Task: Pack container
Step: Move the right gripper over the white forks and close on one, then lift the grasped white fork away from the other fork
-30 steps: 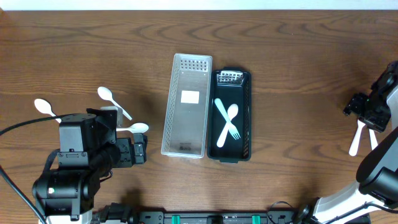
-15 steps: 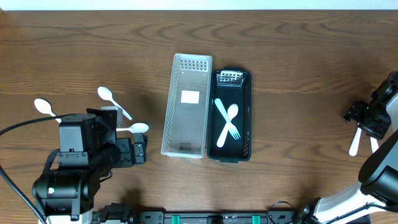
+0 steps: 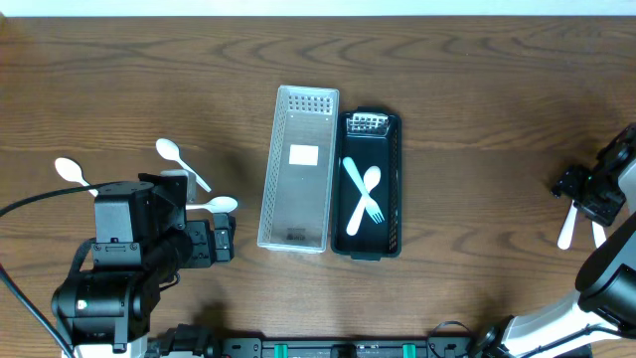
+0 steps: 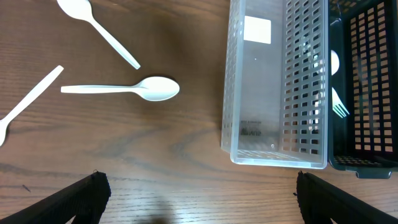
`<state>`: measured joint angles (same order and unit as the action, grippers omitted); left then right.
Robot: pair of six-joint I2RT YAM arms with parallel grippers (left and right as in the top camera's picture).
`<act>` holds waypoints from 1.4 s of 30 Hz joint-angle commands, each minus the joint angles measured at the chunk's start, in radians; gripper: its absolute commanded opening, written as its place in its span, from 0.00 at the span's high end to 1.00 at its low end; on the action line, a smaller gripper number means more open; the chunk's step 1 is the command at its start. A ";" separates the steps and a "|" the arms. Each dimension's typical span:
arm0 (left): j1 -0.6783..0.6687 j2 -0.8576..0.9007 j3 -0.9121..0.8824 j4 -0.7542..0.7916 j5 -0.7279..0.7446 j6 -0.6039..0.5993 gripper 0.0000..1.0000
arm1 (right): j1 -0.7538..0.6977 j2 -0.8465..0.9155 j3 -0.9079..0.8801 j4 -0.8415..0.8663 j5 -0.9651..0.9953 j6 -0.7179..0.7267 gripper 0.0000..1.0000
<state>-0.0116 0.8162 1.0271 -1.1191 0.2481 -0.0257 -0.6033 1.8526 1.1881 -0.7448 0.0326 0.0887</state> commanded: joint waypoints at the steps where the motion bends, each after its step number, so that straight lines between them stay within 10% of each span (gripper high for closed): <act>1: -0.002 -0.001 0.013 -0.003 -0.002 0.006 0.02 | -0.006 0.033 -0.008 0.013 -0.015 -0.030 0.27; 26: -0.002 -0.001 0.013 -0.025 -0.002 0.006 0.02 | -0.005 0.195 -0.006 0.113 -0.100 -0.046 0.28; 42: -0.002 -0.001 0.013 -0.024 -0.002 0.006 0.02 | -0.005 0.195 -0.006 0.109 -0.121 -0.045 0.55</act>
<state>-0.0116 0.8162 1.0271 -1.1416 0.2481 -0.0257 -0.6041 1.9682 1.2232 -0.6212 -0.0021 0.0402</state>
